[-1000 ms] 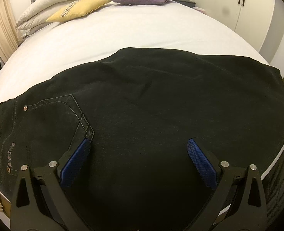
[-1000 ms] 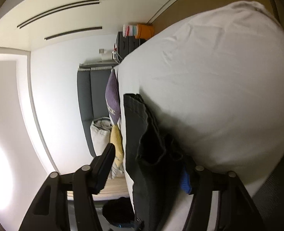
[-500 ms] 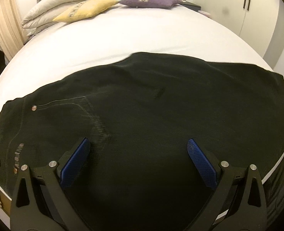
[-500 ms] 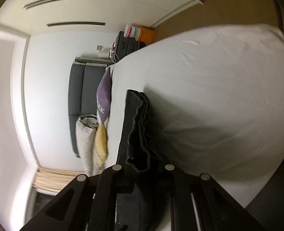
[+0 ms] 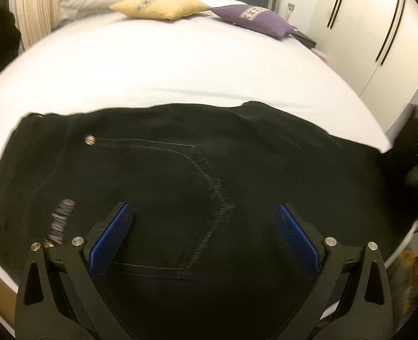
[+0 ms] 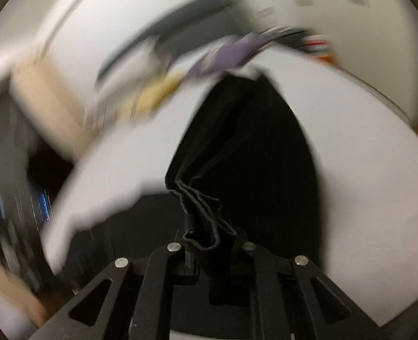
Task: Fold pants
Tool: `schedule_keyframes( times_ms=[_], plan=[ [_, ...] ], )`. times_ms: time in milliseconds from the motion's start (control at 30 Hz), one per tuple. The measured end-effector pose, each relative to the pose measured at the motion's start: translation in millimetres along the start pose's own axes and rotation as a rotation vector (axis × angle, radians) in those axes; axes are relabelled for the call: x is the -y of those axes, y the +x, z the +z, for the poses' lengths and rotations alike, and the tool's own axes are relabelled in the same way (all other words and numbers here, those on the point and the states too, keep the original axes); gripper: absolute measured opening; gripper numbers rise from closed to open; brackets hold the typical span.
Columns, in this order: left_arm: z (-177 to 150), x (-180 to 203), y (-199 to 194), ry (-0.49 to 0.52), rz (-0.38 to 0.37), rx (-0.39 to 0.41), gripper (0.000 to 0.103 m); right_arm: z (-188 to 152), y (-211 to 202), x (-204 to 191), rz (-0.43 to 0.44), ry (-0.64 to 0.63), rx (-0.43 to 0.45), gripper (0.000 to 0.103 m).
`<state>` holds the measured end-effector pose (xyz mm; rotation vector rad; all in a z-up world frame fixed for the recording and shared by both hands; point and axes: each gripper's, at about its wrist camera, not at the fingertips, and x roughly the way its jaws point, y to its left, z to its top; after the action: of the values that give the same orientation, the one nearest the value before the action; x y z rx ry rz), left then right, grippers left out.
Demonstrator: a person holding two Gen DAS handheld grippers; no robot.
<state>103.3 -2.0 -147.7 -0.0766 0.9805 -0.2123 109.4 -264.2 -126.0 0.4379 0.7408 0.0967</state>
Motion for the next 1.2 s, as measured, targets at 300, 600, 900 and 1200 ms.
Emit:
schedule_keyframes(
  times_ms=[300,600,900,1200],
  plan=[
    [4,23,11,-0.078,-0.249,-0.08,0.103,-39,49,-37,-0.094,-0.198,-0.131,0.012],
    [39,79,36,-0.088,-0.451,-0.203,0.103,-50,18,-61,-0.112,-0.309,-0.018,0.012],
    [54,94,47,-0.135,-0.542,-0.267,0.103,-57,8,-75,-0.142,-0.397,0.01,0.013],
    [51,86,45,-0.093,-0.519,-0.295,0.014,-62,4,-107,-0.125,-0.465,0.02,0.013]
  ],
)
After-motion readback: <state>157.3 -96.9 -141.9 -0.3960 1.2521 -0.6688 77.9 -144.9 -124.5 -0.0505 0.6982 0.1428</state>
